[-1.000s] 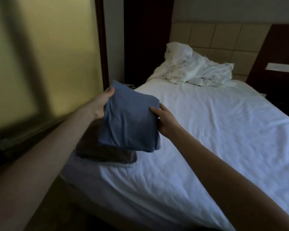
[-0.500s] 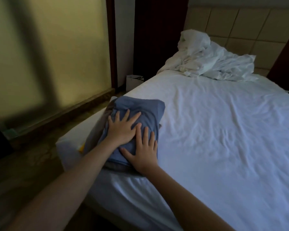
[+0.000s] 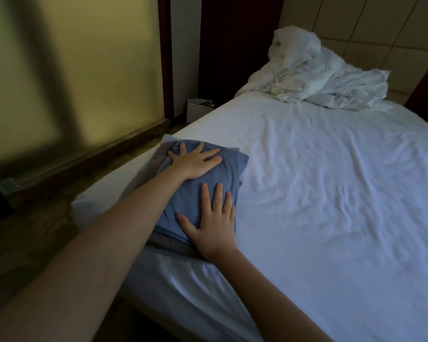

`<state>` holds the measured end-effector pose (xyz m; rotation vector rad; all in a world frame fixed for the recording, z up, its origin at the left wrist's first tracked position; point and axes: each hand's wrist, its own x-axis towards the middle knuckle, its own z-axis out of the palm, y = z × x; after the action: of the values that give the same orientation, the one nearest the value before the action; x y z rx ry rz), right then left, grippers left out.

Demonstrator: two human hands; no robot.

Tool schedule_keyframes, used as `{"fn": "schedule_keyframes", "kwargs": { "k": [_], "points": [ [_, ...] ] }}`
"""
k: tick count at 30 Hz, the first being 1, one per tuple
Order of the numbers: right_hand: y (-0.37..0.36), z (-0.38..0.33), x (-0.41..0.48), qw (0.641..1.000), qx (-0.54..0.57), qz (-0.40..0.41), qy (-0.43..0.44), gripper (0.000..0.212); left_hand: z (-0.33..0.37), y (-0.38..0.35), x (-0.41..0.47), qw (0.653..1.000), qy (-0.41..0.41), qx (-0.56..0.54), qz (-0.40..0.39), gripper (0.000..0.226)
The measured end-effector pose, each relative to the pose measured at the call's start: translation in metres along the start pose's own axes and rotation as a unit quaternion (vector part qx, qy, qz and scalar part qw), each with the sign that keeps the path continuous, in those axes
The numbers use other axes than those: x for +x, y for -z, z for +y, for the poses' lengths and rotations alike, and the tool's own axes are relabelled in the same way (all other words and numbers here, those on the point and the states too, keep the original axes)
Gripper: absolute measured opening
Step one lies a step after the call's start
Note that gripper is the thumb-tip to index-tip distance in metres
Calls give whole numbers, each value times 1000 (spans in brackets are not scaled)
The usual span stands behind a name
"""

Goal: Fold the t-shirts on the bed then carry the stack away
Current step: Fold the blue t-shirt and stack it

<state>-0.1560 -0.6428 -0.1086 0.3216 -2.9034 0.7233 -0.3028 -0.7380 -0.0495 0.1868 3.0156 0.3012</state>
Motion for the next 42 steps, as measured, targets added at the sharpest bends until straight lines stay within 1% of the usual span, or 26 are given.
{"fn": "schedule_keyframes", "kwargs": {
  "k": [2,4,6,7,9,11,12,13,14,16,18,20,22,25,26,28,30,31,33,36,38,42],
  "points": [
    [-1,1,3,1000,7,0,1,100,-5,-4,9,1000,-1,-27,-3,55],
    [-3,4,2,1000,9,-1,7,100,-7,-4,8,1000,-5,-24,0,55],
    [-6,7,1,1000,12,8,15,99,-5,-6,4,999,-6,-45,23,52],
    [-7,8,1,1000,12,11,19,99,-3,-5,-1,996,-5,-65,53,49],
    [-8,9,2,999,21,20,22,99,1,-1,-23,984,-8,-82,161,44],
    [-6,9,2,999,40,25,22,101,0,-3,-56,958,15,-40,283,39],
    [-5,10,2,998,49,22,21,102,-2,-9,-75,946,34,2,321,38],
    [-5,11,2,998,55,16,19,102,-6,-19,-93,940,51,41,334,39],
    [-5,13,2,998,55,11,24,103,-8,-28,-109,944,73,63,315,41],
    [-4,13,1,997,63,-3,39,101,-10,-39,-123,961,117,47,244,47],
    [2,16,3,995,93,-16,38,92,-11,-33,-118,972,118,11,201,48],
    [9,21,3,992,109,-35,46,80,-11,-26,-115,979,105,9,173,48],
    [14,28,-4,991,110,-41,59,74,-12,-25,-119,982,107,11,155,49],
    [21,38,-23,993,90,-52,57,67,0,-28,-137,977,129,29,165,50],
    [26,42,-29,994,72,-61,54,65,10,-28,-143,976,140,22,164,52],
    [41,57,-39,997,10,-57,56,61,34,-31,-156,974,150,-40,163,55],
    [62,78,-48,996,-51,-37,69,58,62,-34,-167,970,126,-131,158,53],
    [72,89,-53,995,-65,-23,73,57,76,-37,-171,970,106,-158,153,49],
    [92,111,-67,995,-65,16,77,55,105,-44,-178,975,54,-159,146,46],
    [120,142,-94,991,-53,97,76,50,153,-56,-183,974,-18,-152,164,38],
    [135,166,-116,989,-56,121,58,48,187,-66,-186,971,-54,-159,172,33],
    [170,228,-168,984,-83,157,21,53,262,-95,-196,962,-141,-161,167,32]
  ]
}}
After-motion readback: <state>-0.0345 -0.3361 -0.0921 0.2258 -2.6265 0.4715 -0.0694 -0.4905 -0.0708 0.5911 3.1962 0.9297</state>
